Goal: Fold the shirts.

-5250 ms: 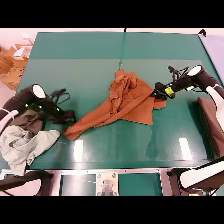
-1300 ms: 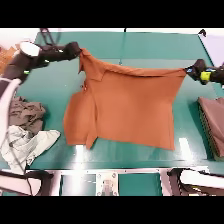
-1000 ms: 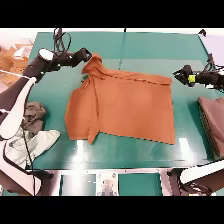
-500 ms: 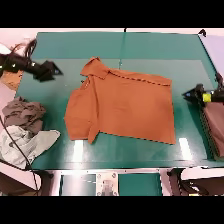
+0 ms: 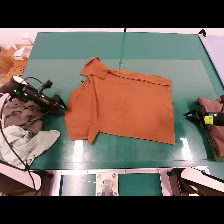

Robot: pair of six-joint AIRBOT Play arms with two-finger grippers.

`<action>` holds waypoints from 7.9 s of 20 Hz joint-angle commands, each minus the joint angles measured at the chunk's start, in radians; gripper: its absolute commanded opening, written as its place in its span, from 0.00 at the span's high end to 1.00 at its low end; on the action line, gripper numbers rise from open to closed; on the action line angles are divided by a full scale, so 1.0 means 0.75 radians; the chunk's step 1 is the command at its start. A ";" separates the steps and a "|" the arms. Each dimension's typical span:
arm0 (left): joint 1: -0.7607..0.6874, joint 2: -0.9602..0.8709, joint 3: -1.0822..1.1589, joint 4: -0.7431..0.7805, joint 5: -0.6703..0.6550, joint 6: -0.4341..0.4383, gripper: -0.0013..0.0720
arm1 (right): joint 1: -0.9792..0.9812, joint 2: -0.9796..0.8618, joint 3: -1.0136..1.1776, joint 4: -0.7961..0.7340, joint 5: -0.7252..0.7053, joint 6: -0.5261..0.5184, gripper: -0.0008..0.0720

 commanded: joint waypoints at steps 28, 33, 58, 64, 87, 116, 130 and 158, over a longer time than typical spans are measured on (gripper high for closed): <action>-0.042 0.001 -0.072 -0.219 0.136 0.170 0.95 | 0.164 -0.012 -0.362 -0.210 0.027 0.140 0.81; -0.042 0.127 0.040 -0.389 0.024 0.203 0.95 | 0.164 0.074 -0.120 0.149 0.123 -0.001 0.97; -0.042 1.137 0.322 -0.421 0.429 0.009 0.95 | 0.353 0.532 0.656 0.352 -0.227 0.072 0.97; -0.042 0.616 -0.163 -0.565 0.752 0.284 0.95 | 0.544 -0.033 0.387 0.323 -0.560 -0.037 0.97; -0.116 0.031 0.261 -0.043 0.325 -0.027 0.95 | 0.496 -0.772 0.991 -0.123 0.183 0.086 0.98; -0.137 0.224 0.174 0.258 -0.099 -0.298 0.33 | 0.422 -0.338 0.529 -0.508 0.232 0.401 0.74; -0.139 1.330 -1.228 0.091 0.364 -0.341 0.26 | 0.395 0.717 -0.617 -0.339 -0.073 0.575 0.43; -0.138 1.331 -0.930 -0.210 0.327 -0.173 0.95 | 0.397 0.488 -0.277 -0.283 0.038 0.635 0.97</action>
